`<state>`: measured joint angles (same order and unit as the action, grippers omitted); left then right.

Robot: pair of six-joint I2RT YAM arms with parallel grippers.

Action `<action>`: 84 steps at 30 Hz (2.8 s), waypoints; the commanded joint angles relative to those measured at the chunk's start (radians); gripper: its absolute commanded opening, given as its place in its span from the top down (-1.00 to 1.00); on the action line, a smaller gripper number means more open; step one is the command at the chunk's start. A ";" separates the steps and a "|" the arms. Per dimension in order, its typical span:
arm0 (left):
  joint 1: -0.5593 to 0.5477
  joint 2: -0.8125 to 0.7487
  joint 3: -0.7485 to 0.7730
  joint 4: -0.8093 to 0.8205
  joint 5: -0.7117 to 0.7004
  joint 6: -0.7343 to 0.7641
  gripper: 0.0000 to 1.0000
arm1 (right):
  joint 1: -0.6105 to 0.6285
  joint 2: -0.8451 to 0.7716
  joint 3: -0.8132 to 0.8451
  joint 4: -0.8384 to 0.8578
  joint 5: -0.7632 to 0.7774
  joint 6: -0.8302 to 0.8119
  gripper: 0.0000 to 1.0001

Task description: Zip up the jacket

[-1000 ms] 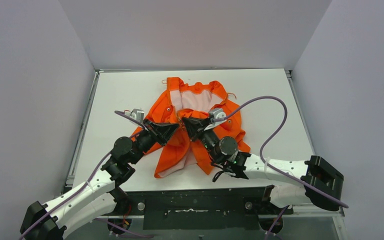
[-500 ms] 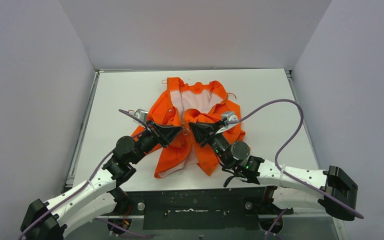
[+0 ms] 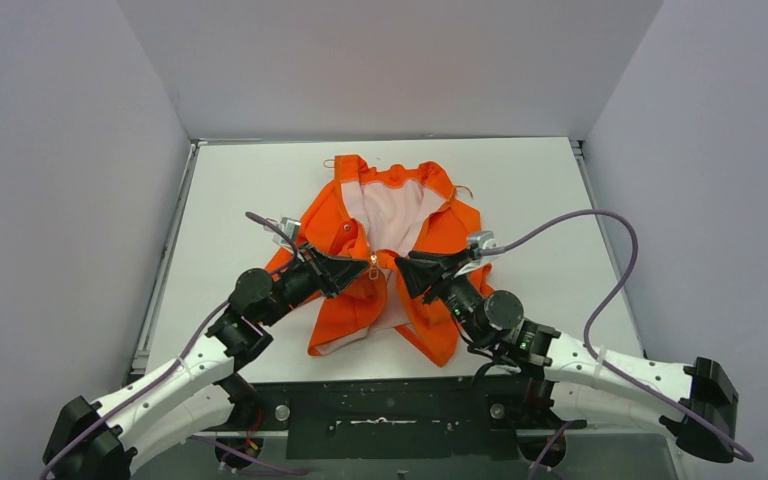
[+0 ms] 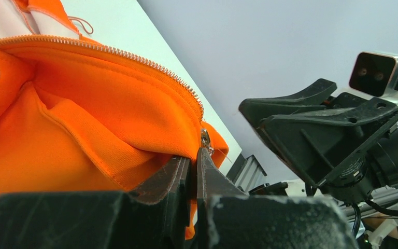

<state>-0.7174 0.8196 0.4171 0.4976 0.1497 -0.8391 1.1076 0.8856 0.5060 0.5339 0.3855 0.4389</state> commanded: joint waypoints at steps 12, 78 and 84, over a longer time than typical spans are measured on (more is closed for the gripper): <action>0.036 0.046 0.046 0.019 0.100 -0.079 1.00 | 0.005 -0.101 0.125 -0.349 -0.440 -0.524 -0.13; 0.067 0.051 0.057 -0.051 0.186 -0.135 1.00 | 0.307 0.282 0.004 0.151 0.161 -1.608 1.00; 0.071 0.058 0.058 -0.048 0.220 -0.117 1.00 | 0.252 0.195 0.100 -0.133 0.037 -1.384 1.00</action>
<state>-0.6506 0.8806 0.4255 0.3988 0.3119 -0.9817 1.4059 1.1412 0.5159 0.5457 0.5034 -1.1091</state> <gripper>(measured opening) 0.039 0.029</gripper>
